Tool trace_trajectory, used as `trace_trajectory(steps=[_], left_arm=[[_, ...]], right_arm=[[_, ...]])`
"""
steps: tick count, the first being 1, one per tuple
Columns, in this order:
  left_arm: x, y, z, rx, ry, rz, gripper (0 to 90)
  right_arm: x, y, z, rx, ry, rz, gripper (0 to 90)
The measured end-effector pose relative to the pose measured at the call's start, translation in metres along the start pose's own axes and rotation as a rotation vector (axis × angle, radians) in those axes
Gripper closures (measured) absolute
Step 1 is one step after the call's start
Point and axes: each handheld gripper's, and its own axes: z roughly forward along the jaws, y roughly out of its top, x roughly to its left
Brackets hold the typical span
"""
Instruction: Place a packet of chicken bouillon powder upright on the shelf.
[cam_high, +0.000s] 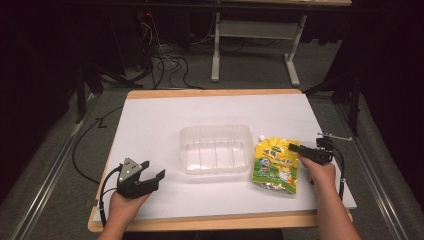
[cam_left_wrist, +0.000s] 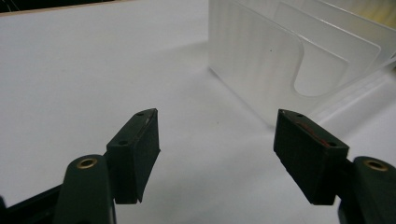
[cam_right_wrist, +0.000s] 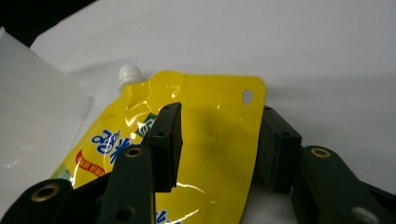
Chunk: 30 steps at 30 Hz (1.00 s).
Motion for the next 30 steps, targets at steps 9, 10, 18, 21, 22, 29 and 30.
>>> trace_trajectory(steps=[9,10,18,21,22,29,30], left_arm=[[-0.003,0.001,-0.001,-0.007,-0.005,0.001,32.0],[-0.003,0.001,-0.001,-0.008,-0.007,0.001,32.0],[-0.006,0.004,-0.001,-0.028,-0.019,0.010,32.3],[-0.003,0.007,0.004,-0.038,-0.021,-0.024,32.5],[-0.003,0.007,0.004,-0.038,-0.021,-0.024,32.6],[-0.005,0.009,0.003,-0.049,-0.028,-0.012,32.6],[-0.005,0.009,0.003,-0.049,-0.028,-0.012,32.7]], right_arm=[[0.005,-0.003,-0.003,0.002,0.006,-0.074,85.9],[0.005,-0.003,-0.003,0.002,0.006,-0.074,85.9],[0.024,-0.003,-0.033,-0.109,0.021,-0.140,90.0],[0.038,-0.001,-0.053,-0.169,0.039,-0.172,90.0],[0.038,-0.001,-0.053,-0.169,0.039,-0.172,90.0],[0.074,0.003,-0.084,-0.303,0.053,-0.255,90.0],[0.077,0.003,-0.086,-0.315,0.055,-0.260,90.0]])
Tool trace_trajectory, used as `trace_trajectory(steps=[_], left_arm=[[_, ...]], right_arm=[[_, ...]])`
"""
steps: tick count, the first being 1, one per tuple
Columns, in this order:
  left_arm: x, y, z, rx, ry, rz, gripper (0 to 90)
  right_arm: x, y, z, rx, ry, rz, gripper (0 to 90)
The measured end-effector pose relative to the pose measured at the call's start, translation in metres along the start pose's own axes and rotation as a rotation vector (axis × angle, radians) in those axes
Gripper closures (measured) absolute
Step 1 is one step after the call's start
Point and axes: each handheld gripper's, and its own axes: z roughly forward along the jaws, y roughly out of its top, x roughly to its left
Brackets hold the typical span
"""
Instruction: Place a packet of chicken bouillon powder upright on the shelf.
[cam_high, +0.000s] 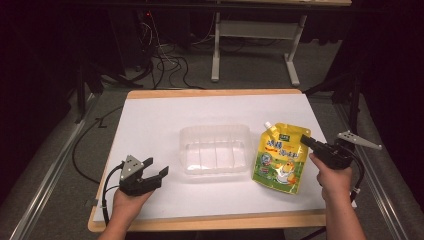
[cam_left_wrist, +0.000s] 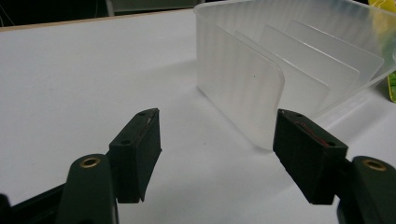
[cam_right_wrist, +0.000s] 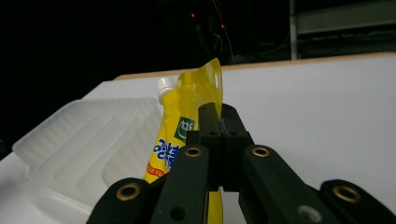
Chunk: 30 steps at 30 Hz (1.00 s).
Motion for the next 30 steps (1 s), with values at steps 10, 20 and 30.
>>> trace_trajectory(steps=[10,20,30], left_arm=[[0.000,-0.003,-0.007,0.000,0.007,0.010,33.1],[-0.005,-0.007,-0.011,-0.004,0.004,0.020,33.3],[-0.017,0.001,0.006,-0.004,-0.045,0.051,33.2]], right_arm=[[0.030,0.028,-0.009,-0.132,-0.056,-0.140,90.0],[0.026,0.021,-0.010,-0.193,-0.155,-0.230,90.0],[0.022,0.001,-0.035,-0.175,-0.176,-0.207,88.8]])
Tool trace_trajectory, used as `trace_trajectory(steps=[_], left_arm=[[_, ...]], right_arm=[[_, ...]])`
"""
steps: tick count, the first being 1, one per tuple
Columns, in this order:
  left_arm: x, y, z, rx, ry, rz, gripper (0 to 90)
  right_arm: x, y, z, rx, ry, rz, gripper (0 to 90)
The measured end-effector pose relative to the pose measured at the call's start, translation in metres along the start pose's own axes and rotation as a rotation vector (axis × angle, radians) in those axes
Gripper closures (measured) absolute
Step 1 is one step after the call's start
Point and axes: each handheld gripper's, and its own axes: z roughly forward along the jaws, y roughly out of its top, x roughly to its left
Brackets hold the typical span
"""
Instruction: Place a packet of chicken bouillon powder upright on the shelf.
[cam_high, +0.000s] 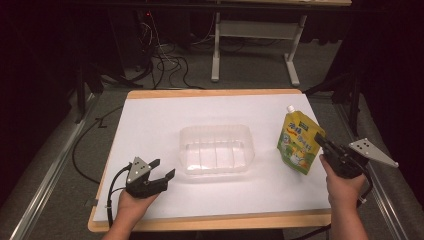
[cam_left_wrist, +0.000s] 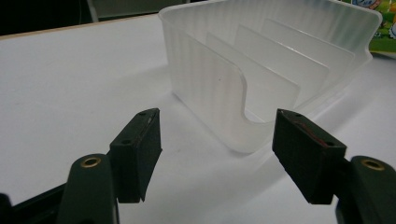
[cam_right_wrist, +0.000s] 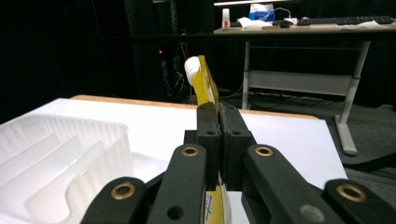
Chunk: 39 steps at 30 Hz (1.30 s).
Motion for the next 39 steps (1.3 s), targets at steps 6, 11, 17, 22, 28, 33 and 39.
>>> trace_trajectory(steps=[6,11,17,22,28,33,39], left_arm=[[-0.004,0.005,0.009,-0.005,-0.020,0.013,33.2],[-0.007,0.006,0.014,-0.001,-0.029,0.019,33.4],[-0.016,0.011,0.023,-0.018,-0.016,-0.004,33.9],[-0.026,0.019,0.039,-0.003,0.068,-0.025,38.5],[-0.034,0.018,0.058,0.010,0.185,-0.081,68.3],[-0.043,0.019,0.062,0.006,0.251,-0.095,76.0],[-0.059,0.025,0.072,0.018,0.224,-0.088,75.5]], right_arm=[[0.000,-0.007,-0.004,0.028,-0.012,0.001,85.3],[0.003,-0.012,-0.004,0.055,-0.014,-0.002,81.5],[0.001,-0.021,-0.004,0.098,0.007,0.040,58.8],[0.003,-0.028,-0.005,0.120,0.005,0.037,56.4],[-0.001,-0.031,-0.004,0.121,0.005,0.058,56.6],[0.000,-0.032,-0.002,0.128,0.013,0.059,57.8],[0.000,-0.032,-0.001,0.131,0.018,0.060,57.7]])
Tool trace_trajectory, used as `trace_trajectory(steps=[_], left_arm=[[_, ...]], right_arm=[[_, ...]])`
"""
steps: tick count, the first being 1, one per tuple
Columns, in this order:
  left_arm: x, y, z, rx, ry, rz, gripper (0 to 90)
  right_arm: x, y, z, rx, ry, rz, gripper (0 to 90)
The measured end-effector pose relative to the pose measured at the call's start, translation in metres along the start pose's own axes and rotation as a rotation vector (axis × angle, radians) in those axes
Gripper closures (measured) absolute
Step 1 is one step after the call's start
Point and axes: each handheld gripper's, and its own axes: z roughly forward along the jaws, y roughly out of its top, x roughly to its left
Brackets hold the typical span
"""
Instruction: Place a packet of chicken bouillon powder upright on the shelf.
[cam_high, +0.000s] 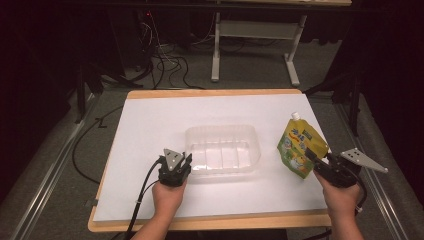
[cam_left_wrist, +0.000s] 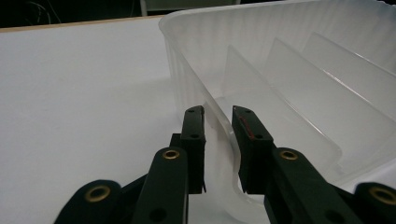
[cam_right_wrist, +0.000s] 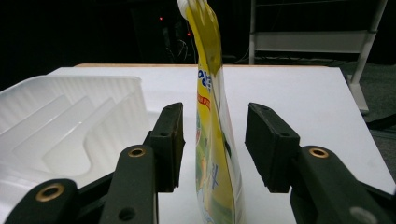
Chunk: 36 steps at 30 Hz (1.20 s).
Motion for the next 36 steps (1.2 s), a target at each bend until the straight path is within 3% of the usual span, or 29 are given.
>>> trace_trajectory(steps=[8,11,14,17,18,19,23,26,29,31,34,36], left_arm=[[-0.030,0.005,0.010,0.008,-0.066,0.017,72.0],[-0.034,0.007,0.011,-0.005,-0.069,0.015,69.4],[-0.032,0.009,0.011,-0.001,-0.086,0.008,64.5],[-0.029,0.011,0.004,-0.020,-0.107,0.025,55.8],[-0.026,0.012,0.000,-0.027,-0.117,0.035,53.3],[-0.024,0.013,-0.004,-0.030,-0.141,0.043,51.1],[-0.007,0.009,-0.024,-0.019,-0.198,0.126,46.1],[0.000,0.002,-0.030,-0.032,-0.215,0.124,45.6],[0.009,-0.011,-0.034,-0.055,-0.250,0.081,45.5],[0.010,-0.010,-0.033,-0.046,-0.263,0.085,44.5],[0.013,-0.010,-0.034,-0.087,-0.262,0.093,43.4],[0.013,-0.010,-0.034,-0.088,-0.260,0.095,43.0]], right_arm=[[-0.003,0.000,0.001,-0.007,0.009,0.009,57.3],[-0.003,0.001,0.003,0.000,0.023,0.013,58.8],[-0.004,0.000,0.006,0.015,0.032,0.020,66.8],[-0.004,0.001,0.007,0.019,0.034,0.025,71.6],[-0.004,0.002,0.008,0.022,0.027,0.028,77.1],[-0.004,0.002,0.008,0.022,0.027,0.028,77.1],[-0.003,0.003,0.008,0.030,0.004,0.027,88.3],[-0.001,0.003,0.009,0.030,0.012,0.029,90.0],[0.000,0.003,0.009,0.023,0.011,0.039,90.0],[0.001,0.005,0.009,0.016,0.011,0.041,90.0],[0.005,0.009,0.007,-0.009,0.017,0.042,90.0],[0.008,0.011,0.005,-0.024,0.011,0.030,90.0]])
